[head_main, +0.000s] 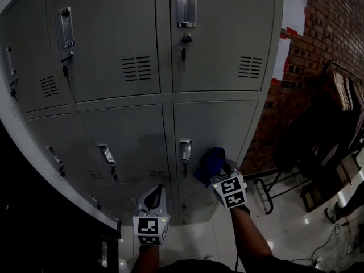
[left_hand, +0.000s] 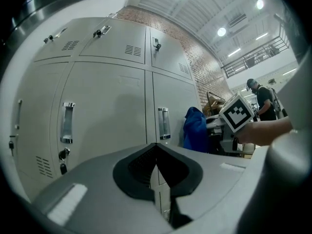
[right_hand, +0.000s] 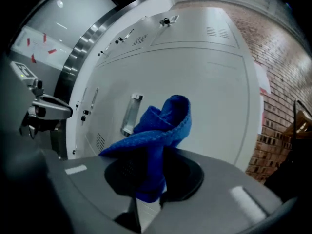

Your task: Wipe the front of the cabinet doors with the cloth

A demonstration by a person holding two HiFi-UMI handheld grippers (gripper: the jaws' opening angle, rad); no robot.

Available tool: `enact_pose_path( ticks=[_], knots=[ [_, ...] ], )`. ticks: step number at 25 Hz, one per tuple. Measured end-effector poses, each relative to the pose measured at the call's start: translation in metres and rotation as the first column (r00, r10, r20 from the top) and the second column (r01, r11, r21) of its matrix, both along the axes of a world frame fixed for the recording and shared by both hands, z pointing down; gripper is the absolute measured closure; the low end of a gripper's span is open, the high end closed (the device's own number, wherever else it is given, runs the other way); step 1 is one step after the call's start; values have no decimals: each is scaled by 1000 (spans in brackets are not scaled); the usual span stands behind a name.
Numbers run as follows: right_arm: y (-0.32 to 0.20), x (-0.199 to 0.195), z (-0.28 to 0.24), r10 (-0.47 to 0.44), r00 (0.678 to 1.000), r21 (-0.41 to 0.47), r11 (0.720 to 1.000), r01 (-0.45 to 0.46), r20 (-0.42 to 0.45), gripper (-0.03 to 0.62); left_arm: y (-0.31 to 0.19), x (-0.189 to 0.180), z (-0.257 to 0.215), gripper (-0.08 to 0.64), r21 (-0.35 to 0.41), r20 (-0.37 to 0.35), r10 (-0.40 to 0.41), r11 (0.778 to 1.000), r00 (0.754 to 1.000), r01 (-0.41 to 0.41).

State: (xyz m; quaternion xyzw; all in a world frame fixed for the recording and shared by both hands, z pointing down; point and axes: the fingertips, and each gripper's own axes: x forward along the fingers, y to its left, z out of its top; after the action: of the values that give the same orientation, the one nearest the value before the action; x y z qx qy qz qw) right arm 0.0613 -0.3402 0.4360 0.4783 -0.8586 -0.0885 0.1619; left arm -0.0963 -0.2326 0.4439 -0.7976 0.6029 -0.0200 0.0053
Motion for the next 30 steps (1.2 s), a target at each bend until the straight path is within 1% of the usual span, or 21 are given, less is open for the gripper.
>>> enact_pose_path(
  ticks=[3, 7, 12, 16, 19, 23, 26, 30],
  knots=[
    [0, -32, 11, -45, 999, -15, 999, 45, -25, 523, 4, -9, -1, 543, 2, 2, -14, 1000, 1000, 14],
    [-7, -56, 23, -78, 996, -39, 996, 76, -43, 523, 9, -26, 4, 543, -10, 9, -42, 999, 999, 42],
    [-9, -64, 23, -61, 998, -26, 998, 61, -22, 523, 11, -40, 3, 543, -6, 6, -61, 998, 998, 61],
    [-9, -63, 24, -72, 997, -34, 997, 72, -19, 525, 9, -42, 2, 543, -6, 7, -59, 998, 998, 59],
    [-10, -58, 25, -71, 997, -42, 997, 70, -19, 525, 6, -39, 1, 543, -4, 7, -52, 999, 999, 52],
    [-14, -37, 28, -42, 999, -50, 998, 42, -13, 525, 3, -31, 3, 543, -9, 8, -36, 999, 999, 36],
    [-17, -13, 31, -3, 1000, -49, 999, 2, -13, 525, 2, -23, 2, 543, -7, 6, -23, 1000, 1000, 23],
    [-25, 26, 32, 73, 997, -52, 996, -73, 0, 525, -1, -16, 5, 543, -11, 10, -13, 1000, 1000, 13]
  ],
)
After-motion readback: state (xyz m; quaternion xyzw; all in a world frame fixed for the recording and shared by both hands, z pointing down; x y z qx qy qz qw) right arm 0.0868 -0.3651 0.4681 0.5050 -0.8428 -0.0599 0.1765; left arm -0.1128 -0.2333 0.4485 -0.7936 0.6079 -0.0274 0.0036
